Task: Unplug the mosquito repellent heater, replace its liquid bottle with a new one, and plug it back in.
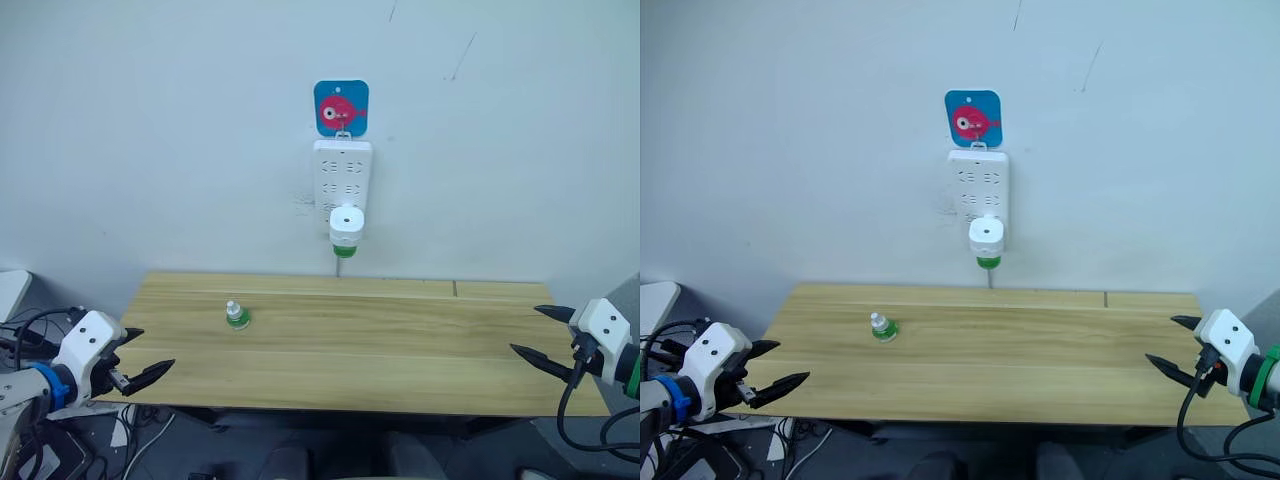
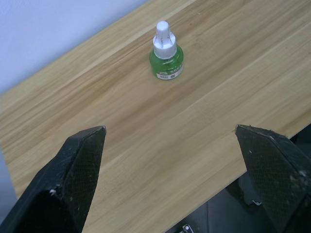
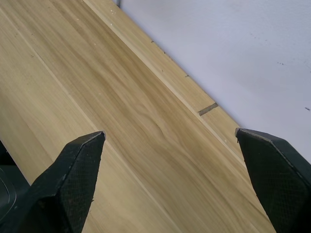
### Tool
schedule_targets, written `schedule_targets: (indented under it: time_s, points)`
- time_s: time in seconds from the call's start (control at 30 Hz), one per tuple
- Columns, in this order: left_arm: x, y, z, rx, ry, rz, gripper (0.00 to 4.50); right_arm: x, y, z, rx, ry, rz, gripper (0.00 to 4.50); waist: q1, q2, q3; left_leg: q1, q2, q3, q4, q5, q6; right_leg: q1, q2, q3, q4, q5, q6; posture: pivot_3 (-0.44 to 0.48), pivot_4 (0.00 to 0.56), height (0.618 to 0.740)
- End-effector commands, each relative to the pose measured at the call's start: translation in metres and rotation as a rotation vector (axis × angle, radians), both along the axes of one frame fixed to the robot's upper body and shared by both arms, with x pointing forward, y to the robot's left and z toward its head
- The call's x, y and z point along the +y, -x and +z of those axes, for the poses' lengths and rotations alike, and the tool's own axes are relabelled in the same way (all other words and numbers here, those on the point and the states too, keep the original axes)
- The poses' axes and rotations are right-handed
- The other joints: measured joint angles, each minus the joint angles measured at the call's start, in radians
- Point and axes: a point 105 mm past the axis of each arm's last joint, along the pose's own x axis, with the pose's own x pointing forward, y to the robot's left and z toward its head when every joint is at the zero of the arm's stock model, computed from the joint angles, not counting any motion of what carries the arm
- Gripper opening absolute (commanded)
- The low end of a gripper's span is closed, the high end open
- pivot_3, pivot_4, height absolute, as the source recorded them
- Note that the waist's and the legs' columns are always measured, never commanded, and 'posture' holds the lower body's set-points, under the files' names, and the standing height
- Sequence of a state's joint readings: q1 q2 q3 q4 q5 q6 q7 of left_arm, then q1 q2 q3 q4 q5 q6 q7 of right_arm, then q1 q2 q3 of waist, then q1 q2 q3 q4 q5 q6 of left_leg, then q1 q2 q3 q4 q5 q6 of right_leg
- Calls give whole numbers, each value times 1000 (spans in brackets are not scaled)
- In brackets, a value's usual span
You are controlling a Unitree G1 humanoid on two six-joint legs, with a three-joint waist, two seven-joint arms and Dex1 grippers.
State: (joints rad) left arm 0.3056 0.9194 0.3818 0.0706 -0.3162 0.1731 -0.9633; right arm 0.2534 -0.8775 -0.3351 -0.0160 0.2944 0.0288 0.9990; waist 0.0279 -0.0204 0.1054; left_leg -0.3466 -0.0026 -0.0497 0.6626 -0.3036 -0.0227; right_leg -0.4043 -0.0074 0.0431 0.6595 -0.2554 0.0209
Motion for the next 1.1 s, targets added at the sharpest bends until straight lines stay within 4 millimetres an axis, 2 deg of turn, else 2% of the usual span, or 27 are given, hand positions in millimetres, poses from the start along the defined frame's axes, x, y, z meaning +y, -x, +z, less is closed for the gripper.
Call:
schedule_targets:
  time_s: [0.03,0.13,0.33,0.7,0.83,0.97,1.1]
  points:
    - [6,-2,6,-25,0,5,4500,-5,-4,11,-47,26,8,4492,0,0,0,0,0,0,0,0,0,0,0,0,0,0,0,149,63,740]
    - [14,0,-2,-8,-25,14,4500,-8,-3,10,-50,25,-1,4492,-1,0,0,0,0,1,0,0,0,0,0,0,1,0,0,148,62,740]
    - [19,0,-5,-8,-30,24,4500,-9,-4,11,-67,43,-4,4492,0,0,0,0,-1,1,0,0,0,0,0,-1,1,0,0,146,61,740]
    - [8,0,2,-40,74,-72,4500,-13,-5,7,-71,46,-16,4492,-1,0,-1,1,-1,2,0,0,0,0,0,-1,1,3,5,142,52,740]
    - [13,5,2,10,95,-64,4500,-14,-4,5,-68,47,-20,4492,-1,0,-2,1,-1,3,0,0,0,0,1,-1,2,3,5,145,53,740]
    - [18,5,-1,-4,44,-55,4500,-15,-4,4,-63,52,-23,4492,-1,0,-2,1,-1,3,0,0,0,0,3,-1,2,3,5,149,54,740]
    - [18,0,3,-49,69,-39,4500,-14,-3,5,-66,51,-30,4492,0,0,-3,1,-1,2,1,0,0,0,3,0,2,3,5,147,55,740]
